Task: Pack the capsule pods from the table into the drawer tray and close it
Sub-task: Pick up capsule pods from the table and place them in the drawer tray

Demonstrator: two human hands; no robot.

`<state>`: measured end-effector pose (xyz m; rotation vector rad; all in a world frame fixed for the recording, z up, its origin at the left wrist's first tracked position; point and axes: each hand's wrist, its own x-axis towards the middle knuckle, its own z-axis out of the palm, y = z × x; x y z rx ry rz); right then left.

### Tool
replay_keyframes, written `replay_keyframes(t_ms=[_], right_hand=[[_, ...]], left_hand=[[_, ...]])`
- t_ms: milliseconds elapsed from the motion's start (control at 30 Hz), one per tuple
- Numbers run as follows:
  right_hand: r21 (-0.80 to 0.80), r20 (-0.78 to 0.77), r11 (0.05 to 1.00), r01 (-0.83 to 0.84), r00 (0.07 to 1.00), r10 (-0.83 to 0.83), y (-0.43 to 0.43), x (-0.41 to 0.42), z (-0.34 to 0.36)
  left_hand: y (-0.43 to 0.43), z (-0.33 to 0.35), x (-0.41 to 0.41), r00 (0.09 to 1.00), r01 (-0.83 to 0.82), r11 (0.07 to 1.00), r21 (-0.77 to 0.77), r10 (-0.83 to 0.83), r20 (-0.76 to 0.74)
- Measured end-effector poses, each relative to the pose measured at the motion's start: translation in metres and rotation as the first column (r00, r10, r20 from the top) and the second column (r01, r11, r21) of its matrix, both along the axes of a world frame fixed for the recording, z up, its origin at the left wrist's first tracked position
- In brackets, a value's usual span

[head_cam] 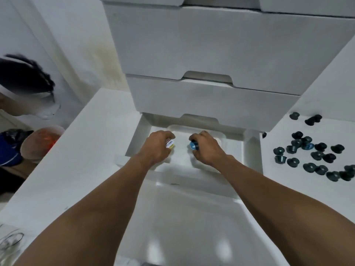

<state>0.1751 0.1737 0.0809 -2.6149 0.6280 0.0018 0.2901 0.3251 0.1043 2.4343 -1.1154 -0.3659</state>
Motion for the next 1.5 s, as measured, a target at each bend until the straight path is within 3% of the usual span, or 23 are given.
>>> replay_keyframes(t_ms=[300,567,800,1167,1500], right_hand=[[0.144,-0.111,0.988,0.058,0.993,-0.042,-0.001,0.012,-0.033],[0.122,-0.227,0.991,0.046,0.974,-0.017,0.001,0.025,-0.049],[0.129,-0.264,0.989,0.066,0.964,-0.029,0.003,0.030,-0.060],[0.193,-0.268,0.976,0.099,0.962,-0.044,0.001,0.030,-0.058],[0.198,-0.270,0.973,0.117,0.961,-0.060,0.005,0.033,-0.063]], left_hand=[[-0.016,-0.035,0.031,0.985,0.163,0.979,0.121,-0.154,-0.082],[-0.030,-0.055,0.046,0.918,0.395,0.864,0.311,-0.379,-0.113],[-0.035,-0.070,0.054,0.874,0.480,0.781,0.399,-0.468,-0.135],[-0.040,-0.068,0.058,0.858,0.504,0.756,0.418,-0.493,-0.144],[-0.036,-0.063,0.052,0.907,0.388,0.792,0.472,-0.419,-0.042]])
